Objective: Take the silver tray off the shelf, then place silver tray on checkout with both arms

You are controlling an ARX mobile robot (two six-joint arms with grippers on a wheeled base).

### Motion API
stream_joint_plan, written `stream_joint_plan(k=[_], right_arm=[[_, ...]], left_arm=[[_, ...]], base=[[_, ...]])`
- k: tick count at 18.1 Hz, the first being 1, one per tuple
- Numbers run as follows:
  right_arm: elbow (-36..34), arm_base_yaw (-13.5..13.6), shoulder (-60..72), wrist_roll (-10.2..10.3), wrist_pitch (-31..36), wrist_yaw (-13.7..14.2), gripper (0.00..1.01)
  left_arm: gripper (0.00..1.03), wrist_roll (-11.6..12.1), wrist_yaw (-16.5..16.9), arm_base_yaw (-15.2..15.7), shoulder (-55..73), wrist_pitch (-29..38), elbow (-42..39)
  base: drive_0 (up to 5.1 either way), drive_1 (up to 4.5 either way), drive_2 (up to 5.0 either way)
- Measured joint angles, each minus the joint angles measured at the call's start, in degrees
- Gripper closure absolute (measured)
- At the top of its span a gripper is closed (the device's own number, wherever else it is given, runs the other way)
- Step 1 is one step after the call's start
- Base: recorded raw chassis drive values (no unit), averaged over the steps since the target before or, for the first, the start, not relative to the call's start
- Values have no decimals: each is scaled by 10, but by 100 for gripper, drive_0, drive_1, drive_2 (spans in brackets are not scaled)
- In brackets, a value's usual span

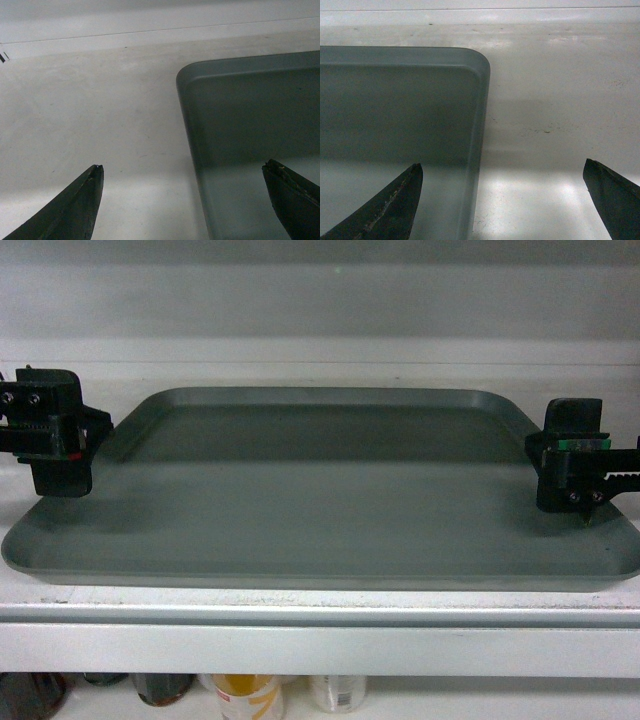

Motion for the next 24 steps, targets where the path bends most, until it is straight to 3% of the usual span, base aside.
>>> stream_joint_plan(k=[2, 7, 19, 21, 24], right_arm=[[20, 0, 4, 10, -37, 4, 3], [32, 0, 23, 17, -58, 10, 3], [32, 9, 37, 17, -41, 34, 3], [31, 11, 38, 17, -40, 38, 5], [31, 17, 40, 17, -36, 37, 28]], left_arm=[[5, 0, 0, -1, 14, 4, 0], [5, -6, -1, -4, 37, 9, 0], [5, -23, -5, -14, 71, 36, -8], [18, -25, -5, -18, 73, 37, -8], [41, -26, -5, -25, 73, 42, -8]], base=[[0, 0, 0], [0, 0, 0], [0, 0, 0], [0, 0, 0], [0, 0, 0]])
